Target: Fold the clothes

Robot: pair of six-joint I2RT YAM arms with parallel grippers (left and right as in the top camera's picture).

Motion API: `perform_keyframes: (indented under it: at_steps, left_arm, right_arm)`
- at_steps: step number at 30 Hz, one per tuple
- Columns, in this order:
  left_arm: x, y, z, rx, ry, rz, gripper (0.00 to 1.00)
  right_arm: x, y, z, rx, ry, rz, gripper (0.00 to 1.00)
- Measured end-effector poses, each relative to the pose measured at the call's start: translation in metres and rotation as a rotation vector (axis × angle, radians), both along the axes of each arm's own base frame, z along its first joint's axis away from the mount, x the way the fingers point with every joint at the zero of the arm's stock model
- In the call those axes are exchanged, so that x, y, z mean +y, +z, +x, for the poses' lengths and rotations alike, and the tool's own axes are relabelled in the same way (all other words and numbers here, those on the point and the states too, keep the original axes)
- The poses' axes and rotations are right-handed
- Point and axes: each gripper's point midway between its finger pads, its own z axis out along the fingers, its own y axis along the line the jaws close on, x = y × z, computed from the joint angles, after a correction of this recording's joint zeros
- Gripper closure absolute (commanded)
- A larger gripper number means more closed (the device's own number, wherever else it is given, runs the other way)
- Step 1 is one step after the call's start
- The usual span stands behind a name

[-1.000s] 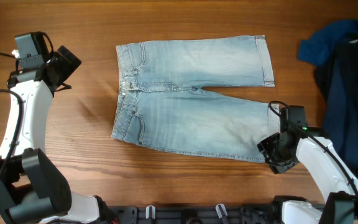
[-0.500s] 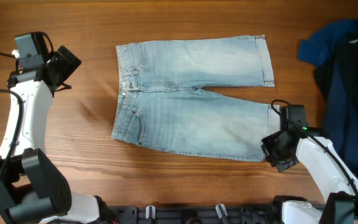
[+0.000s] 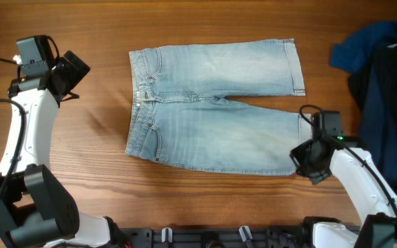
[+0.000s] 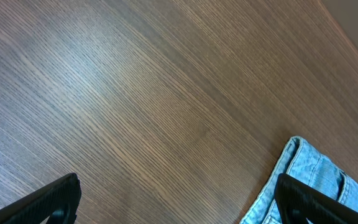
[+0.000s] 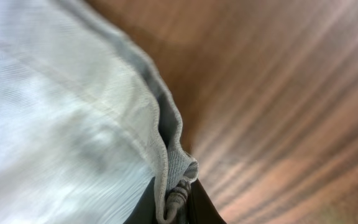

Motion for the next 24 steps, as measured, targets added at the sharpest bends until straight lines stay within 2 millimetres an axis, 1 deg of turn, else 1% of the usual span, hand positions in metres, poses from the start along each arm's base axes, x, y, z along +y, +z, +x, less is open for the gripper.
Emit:
perform_keyframes:
  at_steps: [3,5,12,19,20,21,22,24]
  left_arm:
    - [0.000,0.000,0.000,0.000,0.000,0.000,0.00]
    - [0.000,0.000,0.000,0.001,-0.001,0.000,0.00]
    - [0.000,0.000,0.000,0.001,0.000,0.000,0.00]
    - [0.001,0.003,0.004,-0.018,0.000,0.004,0.00]
    - [0.001,0.004,0.005,-0.025,0.000,0.006,0.05]
    - [0.001,0.004,0.006,-0.027,-0.002,0.004,0.00]
    - [-0.001,0.003,0.004,-0.021,-0.006,-0.006,0.00]
    - [-0.013,-0.006,-0.006,0.030,-0.035,-0.063,0.00]
  right_arm:
    - [-0.001,0.009,0.015,-0.047,0.058,-0.010,0.96]
    - [-0.002,0.012,0.020,-0.065,0.092,-0.018,0.96]
    - [-0.002,0.013,0.025,-0.084,0.141,-0.029,0.96]
    - [-0.003,0.013,0.026,-0.088,0.180,-0.035,0.93]
    - [-0.003,0.013,0.026,-0.088,0.189,-0.036,0.93]
    - [-0.003,0.013,0.026,-0.088,0.195,-0.039,0.93]
    - [-0.003,0.013,0.026,-0.088,0.199,-0.041,0.93]
    - [-0.004,0.013,0.026,-0.088,0.208,-0.047,0.92]
